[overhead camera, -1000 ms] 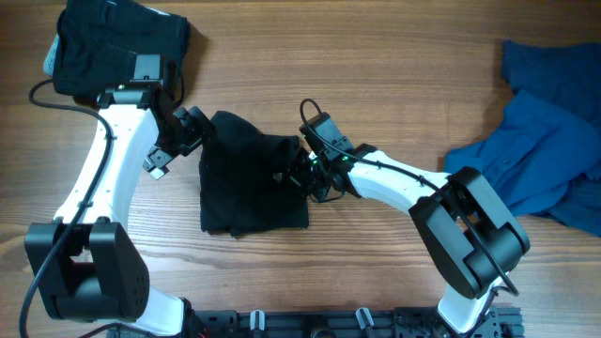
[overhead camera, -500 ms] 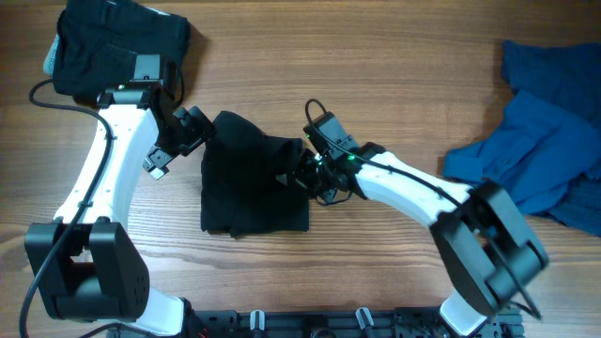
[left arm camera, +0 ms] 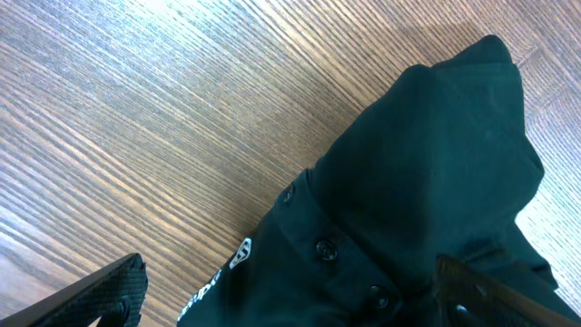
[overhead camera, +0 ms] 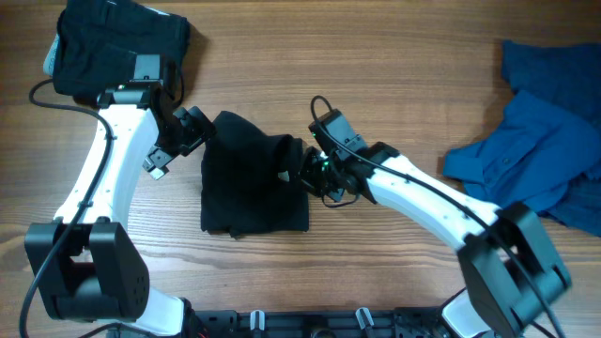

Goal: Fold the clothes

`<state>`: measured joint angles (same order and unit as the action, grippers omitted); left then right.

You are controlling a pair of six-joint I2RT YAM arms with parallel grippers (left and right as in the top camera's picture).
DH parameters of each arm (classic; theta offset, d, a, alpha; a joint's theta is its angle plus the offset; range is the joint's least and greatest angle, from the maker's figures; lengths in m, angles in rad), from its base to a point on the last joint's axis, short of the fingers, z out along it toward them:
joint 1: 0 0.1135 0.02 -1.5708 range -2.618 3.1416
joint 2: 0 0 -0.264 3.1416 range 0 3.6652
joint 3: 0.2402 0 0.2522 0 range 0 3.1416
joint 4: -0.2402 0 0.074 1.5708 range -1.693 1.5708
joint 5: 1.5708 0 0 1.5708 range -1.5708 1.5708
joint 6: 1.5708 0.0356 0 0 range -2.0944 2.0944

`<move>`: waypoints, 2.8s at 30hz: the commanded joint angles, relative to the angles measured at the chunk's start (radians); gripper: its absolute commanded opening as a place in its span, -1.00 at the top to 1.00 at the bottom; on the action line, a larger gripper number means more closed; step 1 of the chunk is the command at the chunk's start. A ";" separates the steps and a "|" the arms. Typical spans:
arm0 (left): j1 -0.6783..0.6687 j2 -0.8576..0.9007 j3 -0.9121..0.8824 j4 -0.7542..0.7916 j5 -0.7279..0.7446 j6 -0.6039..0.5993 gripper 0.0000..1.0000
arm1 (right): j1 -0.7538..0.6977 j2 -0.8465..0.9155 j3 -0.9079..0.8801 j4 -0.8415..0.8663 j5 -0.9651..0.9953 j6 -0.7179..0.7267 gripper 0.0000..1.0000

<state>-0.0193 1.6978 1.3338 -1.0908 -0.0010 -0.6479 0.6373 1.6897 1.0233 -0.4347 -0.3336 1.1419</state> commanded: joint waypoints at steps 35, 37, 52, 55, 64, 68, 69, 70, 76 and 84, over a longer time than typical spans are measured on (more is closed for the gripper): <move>-0.003 0.006 -0.007 0.006 0.005 0.016 -1.00 | 0.047 0.172 0.008 0.180 -0.152 0.090 -0.36; -0.003 0.006 -0.007 0.008 0.005 0.016 -0.99 | 0.047 0.174 0.008 0.185 -0.146 0.081 -0.37; -0.003 0.006 -0.007 -0.001 0.005 0.016 -0.99 | 0.091 0.174 0.008 0.112 -0.092 -0.064 0.32; -0.003 0.006 -0.007 0.000 0.004 0.016 -0.99 | 0.091 0.174 0.008 0.112 -0.092 -0.141 0.47; -0.003 0.006 -0.007 -0.001 0.005 0.016 -1.00 | 0.091 0.174 0.008 0.132 -0.086 -0.322 0.92; -0.003 0.006 -0.007 -0.001 0.005 0.016 -1.00 | 0.087 0.167 0.008 0.155 -0.169 -0.396 0.91; -0.003 0.006 -0.007 -0.001 0.004 0.016 -0.99 | 0.084 0.161 0.008 0.160 -0.195 -0.402 0.91; -0.003 0.006 -0.007 -0.001 0.004 0.016 -1.00 | 0.076 0.150 0.008 0.161 -0.220 -0.395 0.91; -0.003 0.006 -0.007 -0.005 0.004 0.017 -0.99 | 0.035 0.055 0.008 0.112 -0.245 -0.322 0.92; -0.003 0.006 -0.007 -0.004 0.004 0.016 -1.00 | 0.026 -0.157 0.008 -0.105 -0.108 -0.312 0.91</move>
<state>-0.0193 1.6978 1.3338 -1.0946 -0.0010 -0.6479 0.6640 1.6142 1.0233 -0.4847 -0.5179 0.8211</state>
